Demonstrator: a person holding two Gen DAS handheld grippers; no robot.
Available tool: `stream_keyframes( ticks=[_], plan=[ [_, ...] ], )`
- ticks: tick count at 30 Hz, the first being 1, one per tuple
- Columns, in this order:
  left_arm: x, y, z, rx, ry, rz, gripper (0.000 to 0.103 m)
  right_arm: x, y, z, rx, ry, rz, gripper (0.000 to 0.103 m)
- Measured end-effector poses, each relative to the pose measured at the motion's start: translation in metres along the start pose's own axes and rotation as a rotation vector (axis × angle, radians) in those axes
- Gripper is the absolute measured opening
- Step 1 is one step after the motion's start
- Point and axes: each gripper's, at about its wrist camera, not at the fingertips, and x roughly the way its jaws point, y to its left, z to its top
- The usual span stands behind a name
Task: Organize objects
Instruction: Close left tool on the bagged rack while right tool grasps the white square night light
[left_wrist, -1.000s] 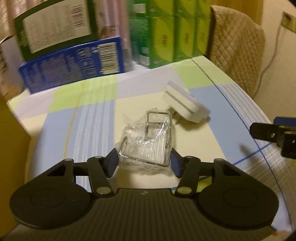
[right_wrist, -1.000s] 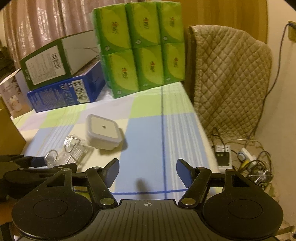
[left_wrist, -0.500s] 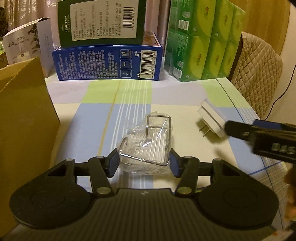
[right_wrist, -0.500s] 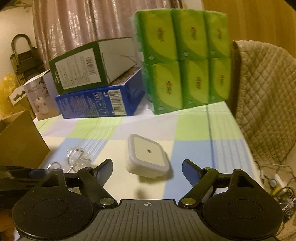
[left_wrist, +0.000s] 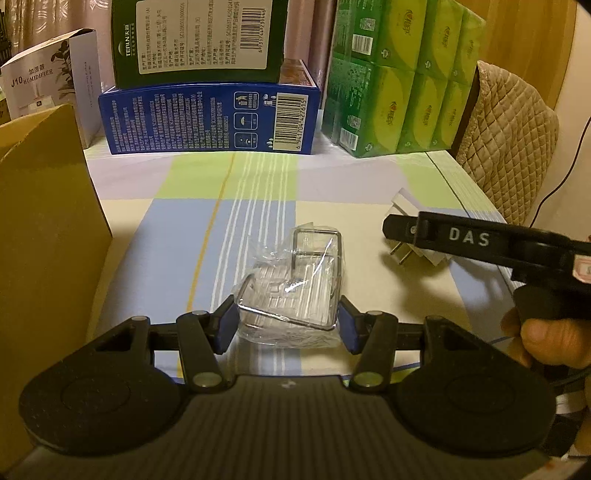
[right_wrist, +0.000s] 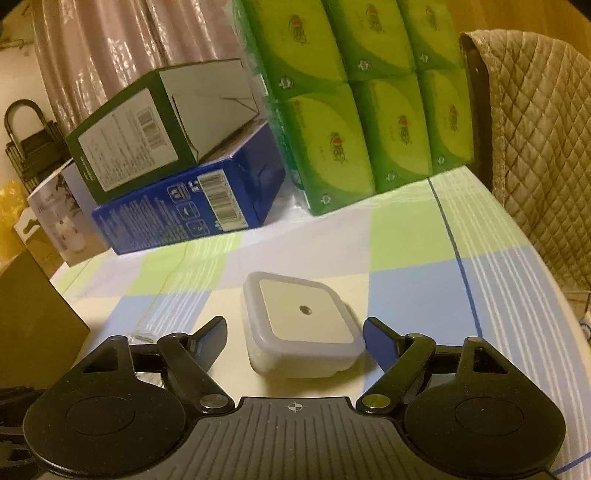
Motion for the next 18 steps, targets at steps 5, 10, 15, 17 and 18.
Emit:
stream_keyframes(
  ticks=[5,10,15,17,18],
  plan=[
    [0.002,0.000,-0.002,-0.006,0.000,-0.003,0.050,0.001,-0.002,-0.004,0.011,0.007,-0.005,0.065],
    [-0.002,0.001,-0.004,-0.008,0.005,-0.011,0.050,-0.008,0.004,-0.006,-0.006,0.026,-0.029,0.064],
    [-0.011,0.002,-0.008,-0.011,0.022,-0.024,0.050,-0.027,0.011,-0.014,-0.037,0.061,-0.078,0.064],
    [-0.018,0.001,-0.010,-0.020,0.027,-0.034,0.050,-0.038,0.014,-0.021,-0.050,0.072,-0.096,0.064],
    [-0.023,0.000,-0.012,-0.021,0.027,-0.038,0.050,-0.045,0.015,-0.024,-0.055,0.078,-0.103,0.064]
  ],
)
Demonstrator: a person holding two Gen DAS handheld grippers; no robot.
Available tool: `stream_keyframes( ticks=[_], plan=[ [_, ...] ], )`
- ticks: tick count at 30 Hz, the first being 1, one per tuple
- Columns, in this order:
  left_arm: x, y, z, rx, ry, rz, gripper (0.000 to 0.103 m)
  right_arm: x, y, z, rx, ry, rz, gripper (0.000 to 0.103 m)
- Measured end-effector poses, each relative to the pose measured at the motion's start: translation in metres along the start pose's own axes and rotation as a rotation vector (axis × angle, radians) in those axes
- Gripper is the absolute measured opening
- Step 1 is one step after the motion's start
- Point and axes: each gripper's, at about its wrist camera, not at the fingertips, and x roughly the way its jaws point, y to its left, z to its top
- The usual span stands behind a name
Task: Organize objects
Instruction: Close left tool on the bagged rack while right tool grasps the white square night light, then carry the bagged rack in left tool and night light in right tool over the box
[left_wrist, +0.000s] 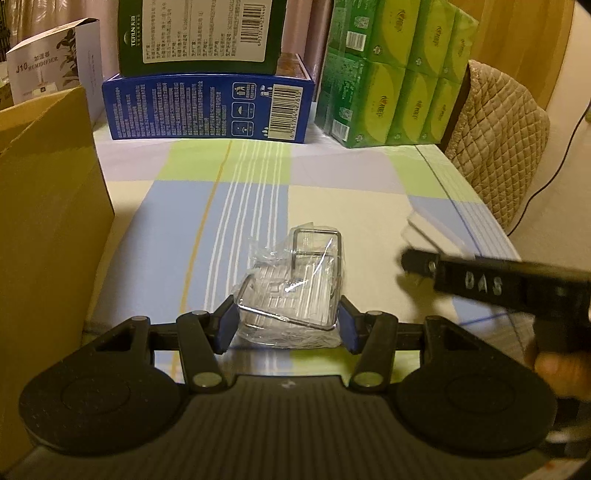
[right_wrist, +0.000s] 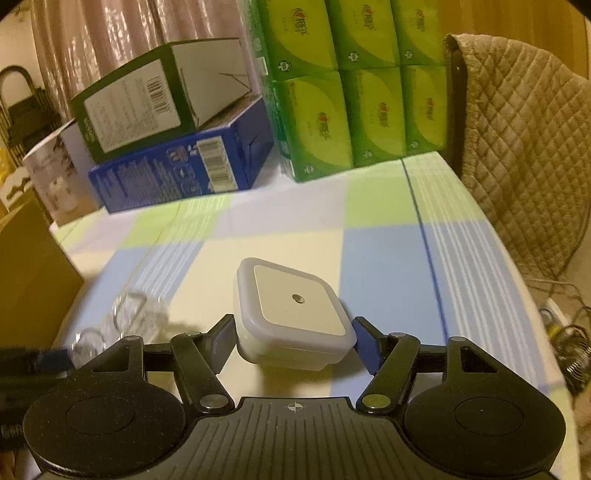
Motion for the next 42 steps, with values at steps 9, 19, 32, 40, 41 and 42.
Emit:
stream_keyframes(
  ticks=[9,19,32,40,41,42],
  plan=[
    [-0.052,-0.013,-0.025,0.008,0.018,-0.037,0.050,-0.085,0.020,-0.020,-0.018,-0.055,-0.076,0.064],
    [-0.137,-0.015,-0.071,0.005,0.048,-0.072,0.050,-0.183,0.042,-0.075,0.031,-0.065,-0.158,0.064],
    [-0.253,-0.005,-0.117,0.032,0.018,-0.086,0.050,-0.288,0.086,-0.123,0.057,-0.038,-0.157,0.064],
    [-0.298,0.002,-0.131,0.048,-0.013,-0.084,0.050,-0.326,0.107,-0.140,0.029,-0.048,-0.143,0.064],
    [-0.302,0.003,-0.132,0.049,-0.016,-0.084,0.050,-0.329,0.109,-0.141,0.025,-0.049,-0.140,0.064],
    [-0.306,0.005,-0.132,0.051,-0.017,-0.081,0.050,-0.331,0.112,-0.142,0.018,-0.052,-0.142,0.064]
  ],
)
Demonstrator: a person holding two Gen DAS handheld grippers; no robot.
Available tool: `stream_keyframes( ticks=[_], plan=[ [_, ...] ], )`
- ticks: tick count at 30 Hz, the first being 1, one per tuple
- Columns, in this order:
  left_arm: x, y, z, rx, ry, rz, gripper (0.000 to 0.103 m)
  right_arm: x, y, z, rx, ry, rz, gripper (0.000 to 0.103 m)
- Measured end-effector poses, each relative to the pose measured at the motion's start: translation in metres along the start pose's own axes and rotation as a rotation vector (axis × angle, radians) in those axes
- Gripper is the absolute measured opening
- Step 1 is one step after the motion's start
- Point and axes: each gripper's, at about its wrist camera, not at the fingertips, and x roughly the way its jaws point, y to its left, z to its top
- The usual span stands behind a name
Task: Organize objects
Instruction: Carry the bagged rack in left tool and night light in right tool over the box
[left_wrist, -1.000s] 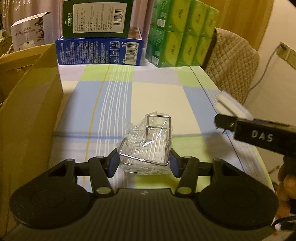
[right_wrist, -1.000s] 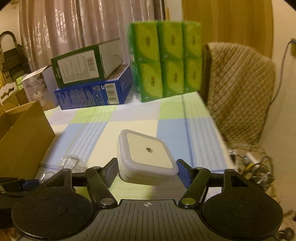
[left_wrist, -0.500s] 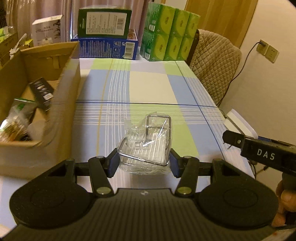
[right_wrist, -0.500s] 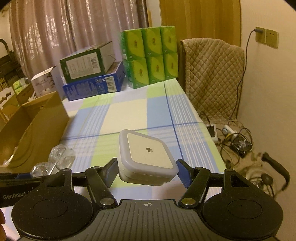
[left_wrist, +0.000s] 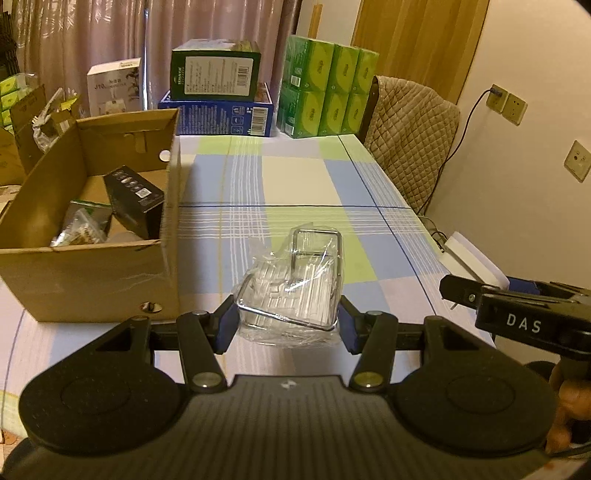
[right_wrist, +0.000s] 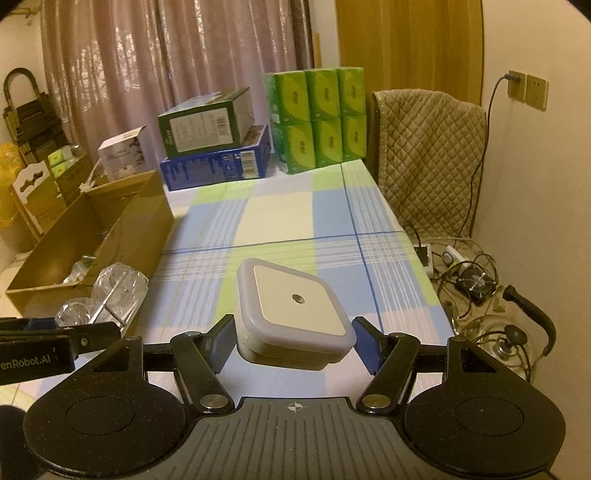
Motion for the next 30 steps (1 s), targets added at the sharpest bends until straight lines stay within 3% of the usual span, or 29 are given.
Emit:
stream_keyframes(
  ticks=[12,30],
  plan=[
    [-0.038,0.022,-0.007,0.000,-0.029,0.028,0.050,-0.017,0.028,-0.005,-0.035,-0.021,0.039,0.064],
    [-0.067,0.076,-0.016,-0.046,-0.037,0.144,0.050,-0.006,0.078,-0.001,-0.114,-0.026,0.156,0.064]
  ],
)
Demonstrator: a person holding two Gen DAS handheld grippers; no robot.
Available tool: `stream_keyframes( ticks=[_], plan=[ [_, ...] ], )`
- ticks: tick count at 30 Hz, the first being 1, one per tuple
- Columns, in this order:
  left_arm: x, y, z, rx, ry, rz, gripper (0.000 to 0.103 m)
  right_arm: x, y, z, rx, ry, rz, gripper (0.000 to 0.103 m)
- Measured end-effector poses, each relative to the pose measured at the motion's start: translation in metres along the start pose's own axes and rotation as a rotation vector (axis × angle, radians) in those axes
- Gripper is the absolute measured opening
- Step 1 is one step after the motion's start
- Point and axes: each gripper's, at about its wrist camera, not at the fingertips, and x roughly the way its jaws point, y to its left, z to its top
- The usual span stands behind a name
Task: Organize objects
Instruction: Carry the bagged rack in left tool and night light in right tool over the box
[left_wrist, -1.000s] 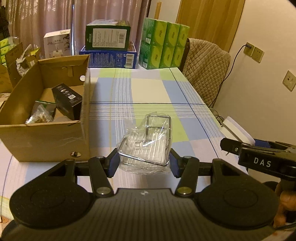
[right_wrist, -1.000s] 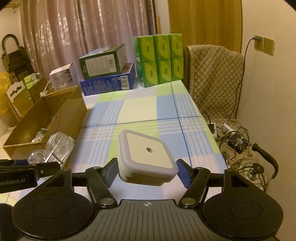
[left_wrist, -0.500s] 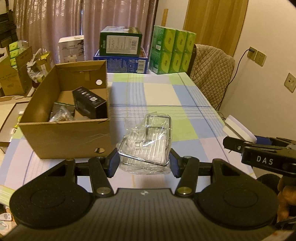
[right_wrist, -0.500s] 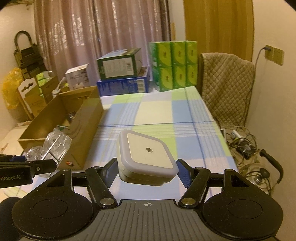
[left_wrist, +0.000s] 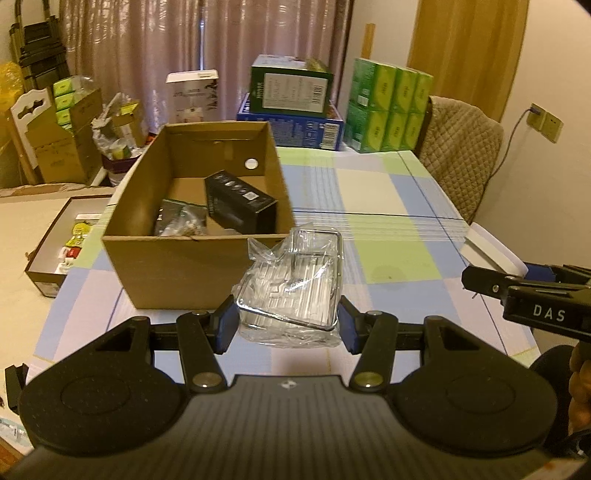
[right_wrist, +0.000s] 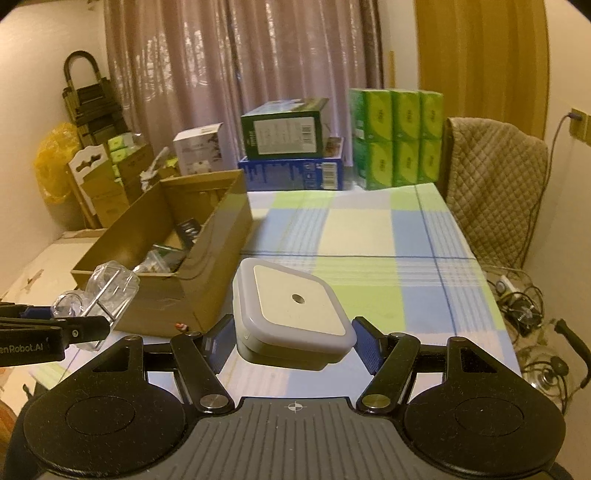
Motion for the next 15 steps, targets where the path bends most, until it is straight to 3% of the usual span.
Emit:
stream_keyframes(
  ticks=[15],
  plan=[
    [-0.005,0.033,0.001,-0.042,-0.007,0.039,0.050,0.017,0.036,0.006,-0.067,0.011,0.052,0.064]
  ],
)
